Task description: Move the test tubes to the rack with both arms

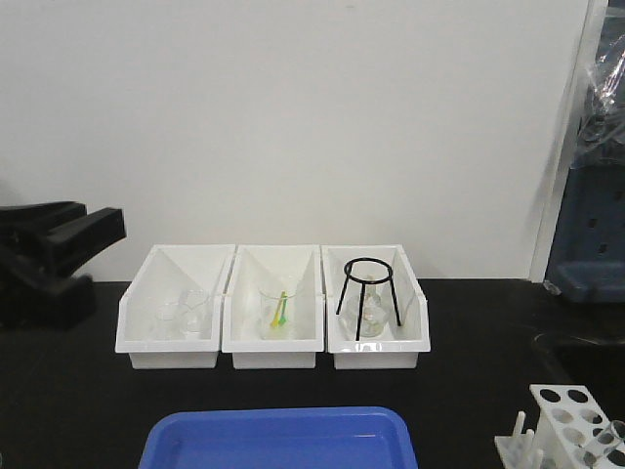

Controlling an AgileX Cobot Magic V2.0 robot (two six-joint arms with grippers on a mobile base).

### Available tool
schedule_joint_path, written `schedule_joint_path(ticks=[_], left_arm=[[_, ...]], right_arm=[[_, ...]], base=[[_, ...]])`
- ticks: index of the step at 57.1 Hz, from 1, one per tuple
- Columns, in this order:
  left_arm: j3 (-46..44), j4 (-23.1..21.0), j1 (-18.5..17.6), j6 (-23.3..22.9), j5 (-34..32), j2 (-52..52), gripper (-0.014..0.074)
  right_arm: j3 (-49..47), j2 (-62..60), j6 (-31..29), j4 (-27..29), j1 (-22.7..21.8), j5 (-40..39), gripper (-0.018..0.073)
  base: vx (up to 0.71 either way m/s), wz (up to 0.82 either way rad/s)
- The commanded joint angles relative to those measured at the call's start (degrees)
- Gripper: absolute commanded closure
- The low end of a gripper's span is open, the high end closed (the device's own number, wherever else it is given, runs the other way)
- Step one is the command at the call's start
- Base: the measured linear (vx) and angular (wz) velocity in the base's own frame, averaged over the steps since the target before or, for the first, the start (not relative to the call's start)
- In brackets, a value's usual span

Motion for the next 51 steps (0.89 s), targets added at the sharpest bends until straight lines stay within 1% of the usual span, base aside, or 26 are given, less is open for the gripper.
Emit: schedule_joint_path(ticks=[1,6,10,19,27,41,51], left_arm=[[3.77,3.55,0.42,-0.16,-4.14,-4.98,0.0411],[11.42,5.81,2.88,-0.3,-4.61,-11.47,0.0532],[17.49,5.82,5.84,-0.3,-4.61,-17.09,0.0604],[29.91,5.76,14.05,-0.3,-4.47,-30.08,0.0602],[38.45,5.72,19.71,-0.36,-4.26,-39.75,0.0602],[47.45,5.72,25.94,-0.38,-4.27,-51.02,0.0602],[51.61,5.72,28.93,-0.38,-4.33,-55.77,0.0602]], right_arm=[[-2.0,-0.16,-0.67,0.0,-0.23,-4.76,0.0058],[-2.0,-0.16,-0.67,0.0,-0.23,-4.76,0.0058],[-2.0,-0.16,-0.67,0.0,-0.23,-4.76,0.0058],[-2.0,-0.16,-0.67,0.0,-0.23,-4.76,0.0058],[-2.0,-0.16,-0.67,0.0,-0.23,-4.97,0.0058],[-2.0,-0.16,-0.67,0.0,-0.23,-4.97,0.0058],[-2.0,-0.16,-0.67,0.0,-0.23,-4.97,0.0058]], base=[[0.0,0.0],[0.0,0.0],[0.0,0.0],[0.0,0.0],[0.0,0.0],[0.0,0.0],[0.0,0.0]])
